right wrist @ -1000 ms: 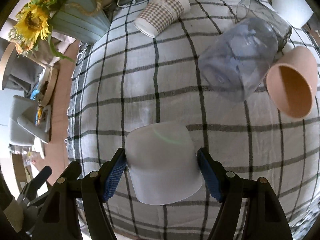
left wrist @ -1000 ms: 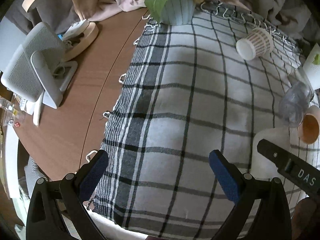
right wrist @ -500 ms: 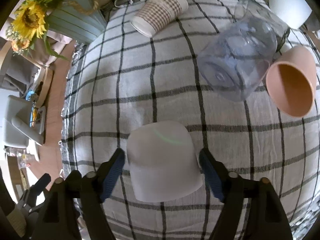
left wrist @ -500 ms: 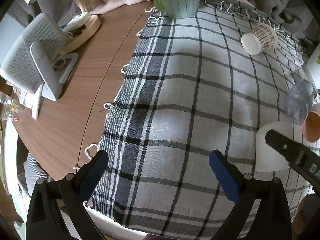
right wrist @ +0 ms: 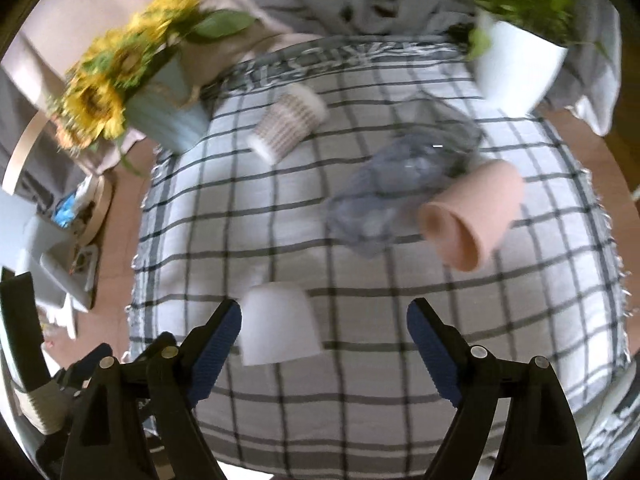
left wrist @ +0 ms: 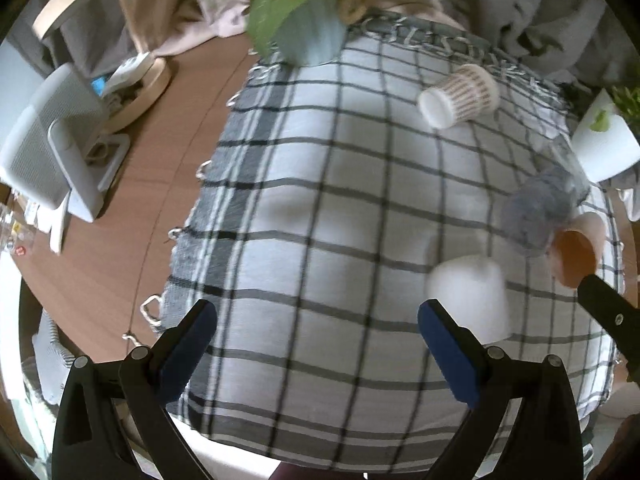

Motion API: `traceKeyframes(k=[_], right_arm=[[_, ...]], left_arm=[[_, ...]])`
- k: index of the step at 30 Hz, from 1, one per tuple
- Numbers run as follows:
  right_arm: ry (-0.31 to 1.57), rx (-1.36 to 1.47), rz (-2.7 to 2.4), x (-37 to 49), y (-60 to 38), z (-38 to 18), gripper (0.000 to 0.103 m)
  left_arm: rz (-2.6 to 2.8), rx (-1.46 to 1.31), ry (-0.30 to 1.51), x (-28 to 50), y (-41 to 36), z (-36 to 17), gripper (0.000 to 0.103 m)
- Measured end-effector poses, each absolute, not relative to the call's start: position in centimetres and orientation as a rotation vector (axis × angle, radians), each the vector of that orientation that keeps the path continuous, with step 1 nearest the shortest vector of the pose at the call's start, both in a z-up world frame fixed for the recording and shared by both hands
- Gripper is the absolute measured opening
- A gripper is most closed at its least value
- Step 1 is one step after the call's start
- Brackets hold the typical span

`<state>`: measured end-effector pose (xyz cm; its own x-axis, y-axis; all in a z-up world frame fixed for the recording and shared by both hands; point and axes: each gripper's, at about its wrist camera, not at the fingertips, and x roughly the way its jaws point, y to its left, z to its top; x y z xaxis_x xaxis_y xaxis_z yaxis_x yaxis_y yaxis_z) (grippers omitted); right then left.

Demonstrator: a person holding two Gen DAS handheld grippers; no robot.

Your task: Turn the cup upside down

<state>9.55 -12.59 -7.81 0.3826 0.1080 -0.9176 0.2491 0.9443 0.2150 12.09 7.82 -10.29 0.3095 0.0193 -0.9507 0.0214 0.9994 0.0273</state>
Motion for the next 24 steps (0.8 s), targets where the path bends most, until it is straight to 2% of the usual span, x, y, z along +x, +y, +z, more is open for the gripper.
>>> traceKeyframes(k=[9,18,24], right_arm=[[1.227,0.406,-0.172,8.3,-17.6,-8.8,0.085],[1.287,0.467,-0.217,8.4,-21.0,-11.3,0.085],[1.321,0.497,-0.228,8.7,-22.1,-12.6,0.085]], left_arm=[[-0.076,0.089,1.256,13.0,2.5,-9.9,0.103],[-0.116,0.097,1.359,15.0,-0.6,-12.3,0.102],[-0.132,0.082,1.450,16.5,-1.7,-14.9,0.095]])
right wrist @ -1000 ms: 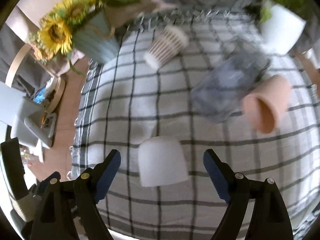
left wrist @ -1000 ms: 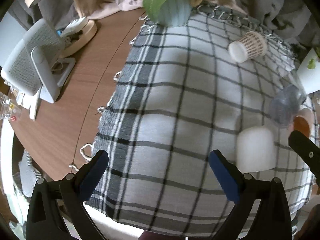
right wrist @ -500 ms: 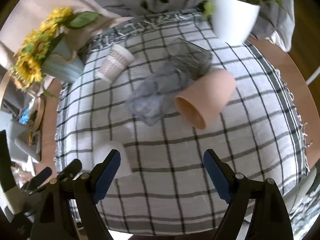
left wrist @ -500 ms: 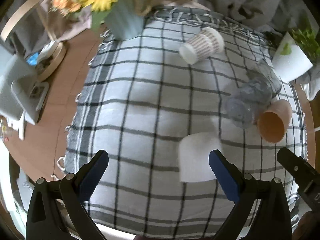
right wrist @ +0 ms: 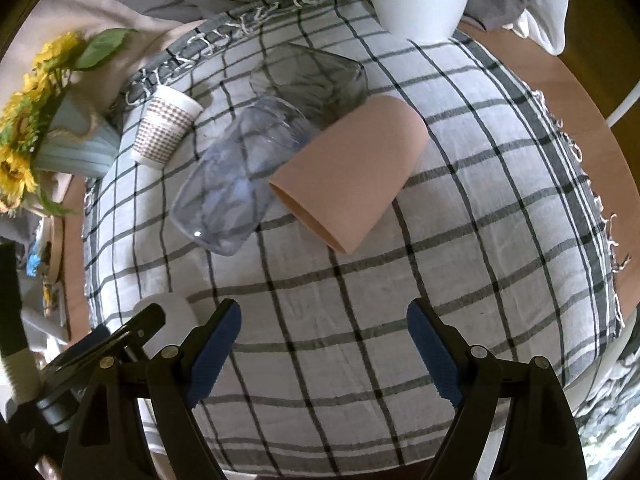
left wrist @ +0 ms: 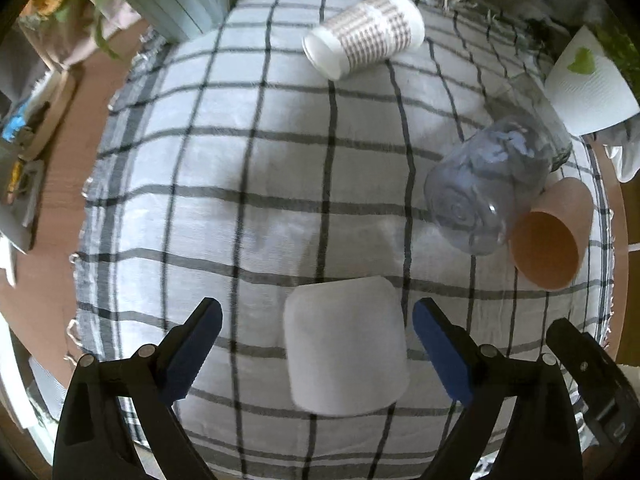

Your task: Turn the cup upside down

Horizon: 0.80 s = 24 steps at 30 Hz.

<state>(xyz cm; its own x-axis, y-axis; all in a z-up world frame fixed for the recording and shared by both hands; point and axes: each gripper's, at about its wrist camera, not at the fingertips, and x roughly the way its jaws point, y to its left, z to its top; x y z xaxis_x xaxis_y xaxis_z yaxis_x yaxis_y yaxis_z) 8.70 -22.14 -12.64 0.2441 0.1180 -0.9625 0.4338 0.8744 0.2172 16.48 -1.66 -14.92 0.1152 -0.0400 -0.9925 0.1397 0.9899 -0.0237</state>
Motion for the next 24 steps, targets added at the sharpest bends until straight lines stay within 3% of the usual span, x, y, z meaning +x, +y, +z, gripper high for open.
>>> traceKeyframes(k=[11,24], right_arm=[[1.337,0.493,-0.231,9.2,-22.8,-13.3,0.085],[1.317,0.479,-0.208,9.1,-23.2,-12.7,0.085]], left_arm=[[-0.167,0.017,1.525,17.5,-2.5,-17.2,0.067],[-0.168,0.028,1.321,16.2,-3.5,-14.2,0.066]])
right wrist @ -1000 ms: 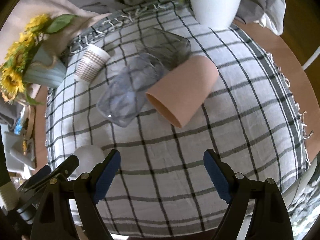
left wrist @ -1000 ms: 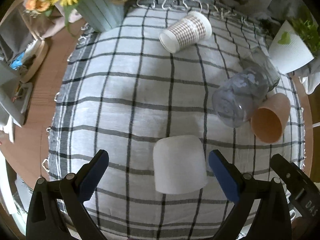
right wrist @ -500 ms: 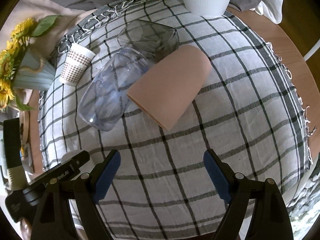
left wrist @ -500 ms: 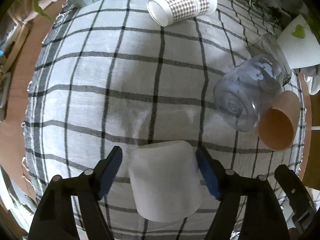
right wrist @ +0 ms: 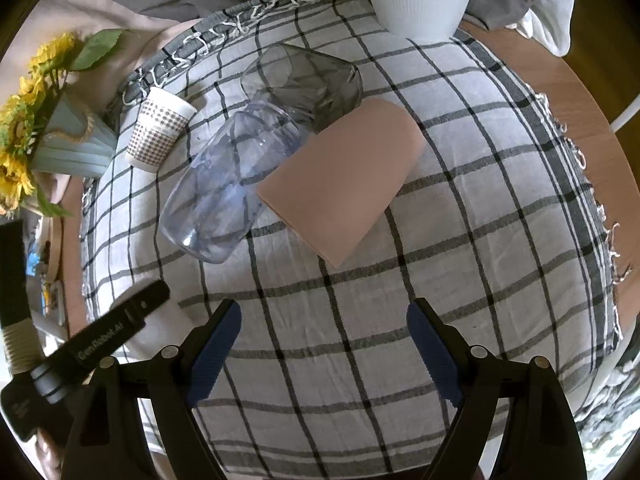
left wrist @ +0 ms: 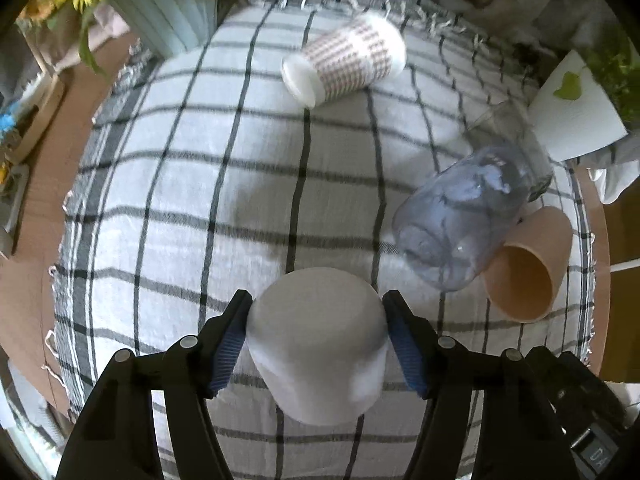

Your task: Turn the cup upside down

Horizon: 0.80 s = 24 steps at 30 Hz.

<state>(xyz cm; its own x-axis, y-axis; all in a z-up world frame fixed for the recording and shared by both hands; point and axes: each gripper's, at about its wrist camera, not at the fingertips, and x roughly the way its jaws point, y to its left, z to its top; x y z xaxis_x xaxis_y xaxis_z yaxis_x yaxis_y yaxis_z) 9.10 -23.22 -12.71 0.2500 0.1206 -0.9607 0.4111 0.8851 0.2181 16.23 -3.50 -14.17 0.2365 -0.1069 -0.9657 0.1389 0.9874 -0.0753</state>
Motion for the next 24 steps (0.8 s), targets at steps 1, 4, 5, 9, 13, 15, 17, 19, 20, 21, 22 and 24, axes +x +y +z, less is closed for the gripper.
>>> traceKeyframes(k=[1,4,5,9,13,15,17,19,20,21,22,24], right_arm=[[1.313,0.467,-0.206,9.0,-23.2,-12.5,0.085],[1.305,0.426,-0.207,8.8,-23.3,-12.4,0.085],[1.305,0.419,-0.207,8.7,-23.4,-12.4,0.085],[1.317,0.398,-0.200,8.3,-23.8,-12.7,0.085],[1.332,0.391,-0.193,8.0,-23.9,-13.3,0.085],[1.337,0.391,-0.194,7.9,-24.0,-13.5,0.085],[1.339,0.392,-0.196,7.8,-23.9,-13.6,0.085],[1.340,0.391,-0.197,7.8,-23.9,-13.7,0.085],[1.339,0.391,-0.198,7.8,-23.9,-13.7,0.085],[1.337,0.390,-0.201,7.8,-24.0,-13.7,0.085],[1.336,0.389,-0.203,7.7,-24.0,-13.7,0.085],[1.335,0.390,-0.205,7.7,-24.1,-13.7,0.085]], left_arm=[[-0.170,0.043,1.302,15.7,-3.7,-14.1,0.066],[-0.186,0.037,1.301,14.7,-3.4,-14.2,0.066],[-0.193,0.030,1.312,14.4,-3.5,-14.4,0.066],[-0.188,0.053,1.283,13.5,-3.6,-14.4,0.066],[-0.184,0.068,1.282,13.7,-3.7,-14.5,0.066],[-0.179,0.072,1.283,14.1,-4.0,-14.8,0.066],[-0.178,0.074,1.287,14.3,-4.3,-15.1,0.066],[-0.178,0.077,1.292,14.5,-4.4,-15.3,0.066],[-0.178,0.078,1.294,14.6,-4.5,-15.4,0.066],[-0.178,0.079,1.297,14.6,-4.5,-15.5,0.066],[-0.179,0.084,1.298,14.7,-4.6,-15.5,0.066],[-0.177,0.085,1.298,14.7,-4.7,-15.6,0.066]])
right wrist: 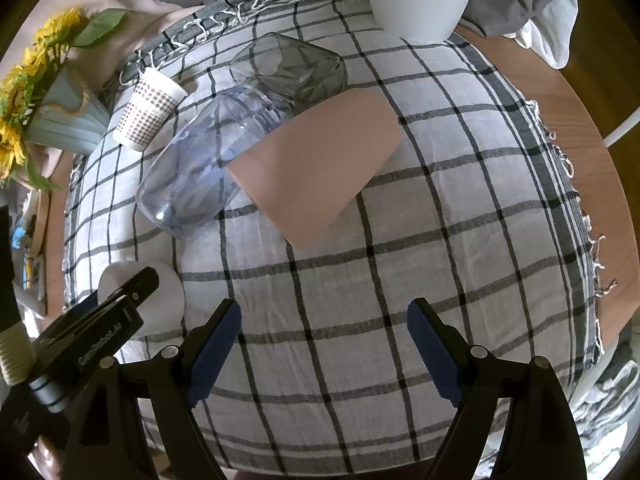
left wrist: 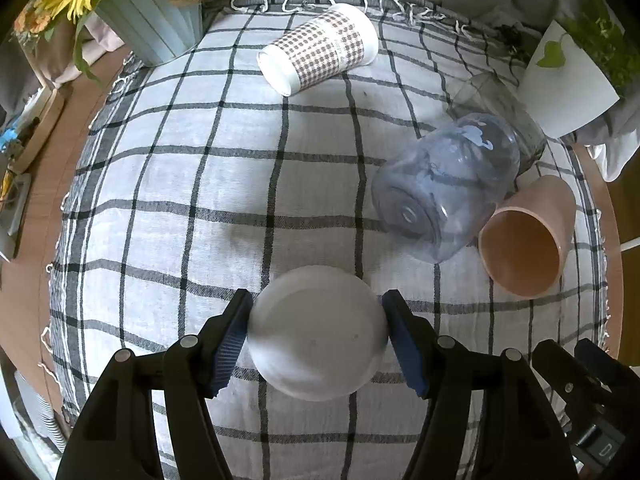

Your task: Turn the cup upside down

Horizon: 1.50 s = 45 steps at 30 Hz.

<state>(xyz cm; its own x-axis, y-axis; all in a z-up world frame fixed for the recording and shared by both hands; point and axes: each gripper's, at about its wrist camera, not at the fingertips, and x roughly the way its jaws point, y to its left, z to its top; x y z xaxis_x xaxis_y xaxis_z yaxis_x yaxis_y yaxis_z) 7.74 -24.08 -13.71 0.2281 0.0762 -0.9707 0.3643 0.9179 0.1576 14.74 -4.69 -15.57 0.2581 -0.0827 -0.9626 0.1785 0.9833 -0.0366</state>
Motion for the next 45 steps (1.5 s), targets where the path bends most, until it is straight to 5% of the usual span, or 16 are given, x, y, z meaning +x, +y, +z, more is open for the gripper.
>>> traceKeyframes(k=[9,13,25,45], right_arm=[[1.342,0.399,-0.215,7.6,-24.3,-13.9,0.085],[1.333,0.394,-0.228,7.5,-24.3,-13.5,0.085],[1.261,0.358,-0.250,5.6,-22.7,-10.3,0.090],[0.911,0.237,-0.197,-1.6,-15.7,-1.1,0.093]], left_arm=[[-0.186,0.065,1.316,15.0,-4.5,-15.7,0.066],[-0.187,0.024,1.310,14.8,-3.9,-15.2,0.081],[-0.129,0.087,1.077,11.7,-1.4,-8.3,0.099],[-0.112,0.171,0.915,3.2,5.9,-2.9,0.102]])
